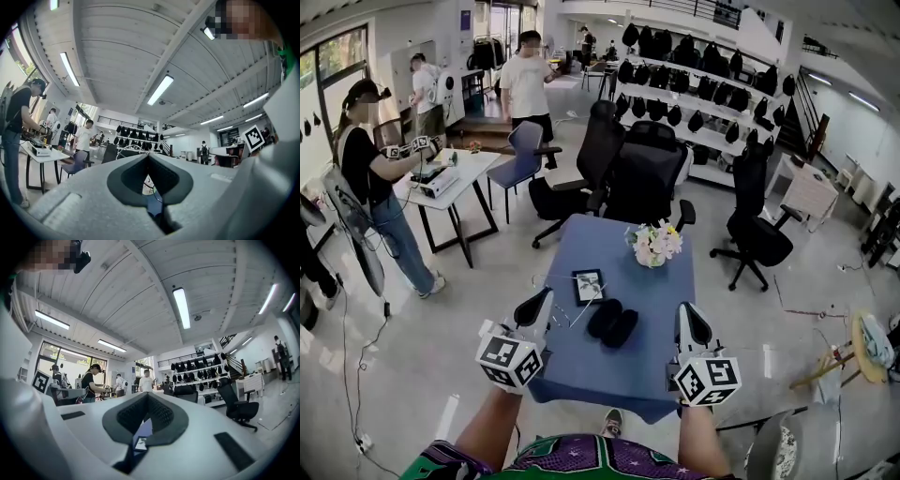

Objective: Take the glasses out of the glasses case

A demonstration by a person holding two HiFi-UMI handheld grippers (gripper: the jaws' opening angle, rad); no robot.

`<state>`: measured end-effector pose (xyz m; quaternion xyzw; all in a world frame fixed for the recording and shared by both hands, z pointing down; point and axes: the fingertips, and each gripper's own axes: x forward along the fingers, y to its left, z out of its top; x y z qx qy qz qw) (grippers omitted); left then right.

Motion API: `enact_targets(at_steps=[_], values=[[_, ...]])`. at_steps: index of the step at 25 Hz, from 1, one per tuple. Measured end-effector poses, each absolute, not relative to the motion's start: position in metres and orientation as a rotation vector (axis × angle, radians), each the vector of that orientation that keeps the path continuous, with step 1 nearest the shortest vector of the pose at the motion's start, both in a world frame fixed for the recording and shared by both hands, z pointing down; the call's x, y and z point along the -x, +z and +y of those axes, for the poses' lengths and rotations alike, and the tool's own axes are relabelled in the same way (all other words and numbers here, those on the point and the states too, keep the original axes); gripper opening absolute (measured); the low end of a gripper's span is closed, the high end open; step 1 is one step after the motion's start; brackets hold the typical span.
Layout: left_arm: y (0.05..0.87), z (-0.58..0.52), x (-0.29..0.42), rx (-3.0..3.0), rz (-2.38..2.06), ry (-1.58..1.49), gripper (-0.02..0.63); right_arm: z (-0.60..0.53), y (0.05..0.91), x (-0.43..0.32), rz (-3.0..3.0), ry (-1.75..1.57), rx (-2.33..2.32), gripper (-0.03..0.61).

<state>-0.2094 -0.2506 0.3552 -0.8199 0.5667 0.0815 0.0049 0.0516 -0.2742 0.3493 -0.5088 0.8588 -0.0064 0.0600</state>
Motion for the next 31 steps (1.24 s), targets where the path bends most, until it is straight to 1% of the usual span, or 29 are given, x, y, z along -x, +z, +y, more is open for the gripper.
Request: enact_targets(at_steps=[8,31], values=[[0.352,-0.235,0.224,2.538,1.799,0.28,0.017,-0.262,0.354,-0.055,2.588,-0.013,1.615,0.002],[0.354,-0.213,0.238,2.54,1.804,0.296,0.017,-0.246,0.365,-0.037,2.615,-0.076,1.574,0.003]])
